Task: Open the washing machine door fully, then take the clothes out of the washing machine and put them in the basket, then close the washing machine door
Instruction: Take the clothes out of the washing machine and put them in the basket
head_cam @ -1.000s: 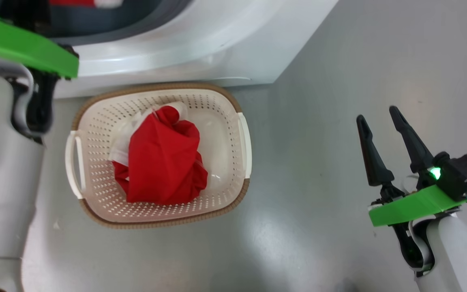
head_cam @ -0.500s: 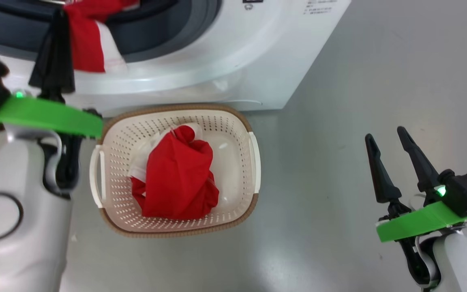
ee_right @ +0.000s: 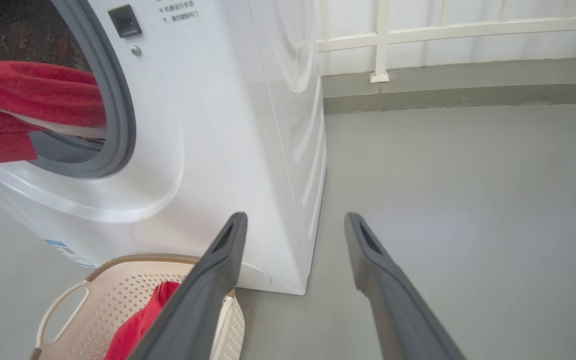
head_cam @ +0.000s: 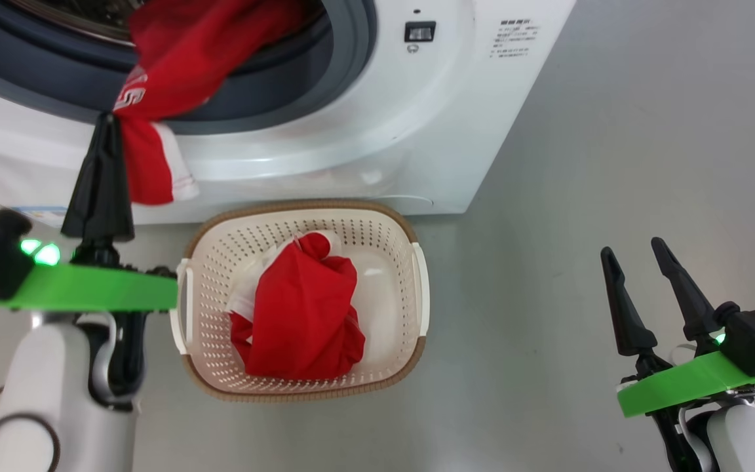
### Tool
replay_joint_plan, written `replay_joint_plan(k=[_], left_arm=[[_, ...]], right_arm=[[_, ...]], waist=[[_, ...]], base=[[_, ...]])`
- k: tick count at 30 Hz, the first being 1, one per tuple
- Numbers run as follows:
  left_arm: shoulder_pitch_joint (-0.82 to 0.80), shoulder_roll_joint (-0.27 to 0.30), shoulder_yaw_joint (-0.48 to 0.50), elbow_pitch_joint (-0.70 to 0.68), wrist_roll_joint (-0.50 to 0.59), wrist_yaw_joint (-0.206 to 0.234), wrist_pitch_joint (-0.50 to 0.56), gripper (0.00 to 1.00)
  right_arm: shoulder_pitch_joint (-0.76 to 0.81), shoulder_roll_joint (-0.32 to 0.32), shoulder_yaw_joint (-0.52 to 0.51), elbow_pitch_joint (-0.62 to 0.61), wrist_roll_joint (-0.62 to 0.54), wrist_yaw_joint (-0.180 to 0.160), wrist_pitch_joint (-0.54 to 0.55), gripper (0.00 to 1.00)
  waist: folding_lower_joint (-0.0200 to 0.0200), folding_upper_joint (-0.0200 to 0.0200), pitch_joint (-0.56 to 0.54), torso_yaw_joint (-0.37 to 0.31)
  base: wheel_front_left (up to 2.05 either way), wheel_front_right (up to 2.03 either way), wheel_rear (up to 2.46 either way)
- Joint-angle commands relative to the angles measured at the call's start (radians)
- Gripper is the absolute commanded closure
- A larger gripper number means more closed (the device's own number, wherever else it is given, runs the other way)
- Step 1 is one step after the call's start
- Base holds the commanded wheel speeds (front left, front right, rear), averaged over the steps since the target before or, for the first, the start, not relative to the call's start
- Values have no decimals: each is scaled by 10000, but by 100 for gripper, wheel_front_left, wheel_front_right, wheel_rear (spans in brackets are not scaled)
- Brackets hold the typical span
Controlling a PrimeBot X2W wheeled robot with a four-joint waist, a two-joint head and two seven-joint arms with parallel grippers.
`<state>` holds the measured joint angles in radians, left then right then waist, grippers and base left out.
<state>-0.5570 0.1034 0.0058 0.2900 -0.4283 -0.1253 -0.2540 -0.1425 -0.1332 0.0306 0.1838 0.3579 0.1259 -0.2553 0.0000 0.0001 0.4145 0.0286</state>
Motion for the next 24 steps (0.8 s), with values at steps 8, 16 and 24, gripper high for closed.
replay_joint_plan(k=[8, 16, 24], left_arm=[[1304, 18, 928, -1402, 462, -54, -78, 100], [2179, -154, 1173, -2613, 616, -54, -78, 100], [2698, -298, 1325, -4174, 732, -54, -78, 100]], right_arm=[[475, -93, 34, -119, -55, 48, -65, 0], [680, -98, -35, -68, -35, 48, -65, 0], [791, -99, -65, -62, -17, 48, -65, 0]], waist=[[0, -1, -626, 122], [0, -1, -1077, 151], [0, -1, -1251, 178]], base=[[0, 0, 0], [0, 0, 0], [0, 0, 0]])
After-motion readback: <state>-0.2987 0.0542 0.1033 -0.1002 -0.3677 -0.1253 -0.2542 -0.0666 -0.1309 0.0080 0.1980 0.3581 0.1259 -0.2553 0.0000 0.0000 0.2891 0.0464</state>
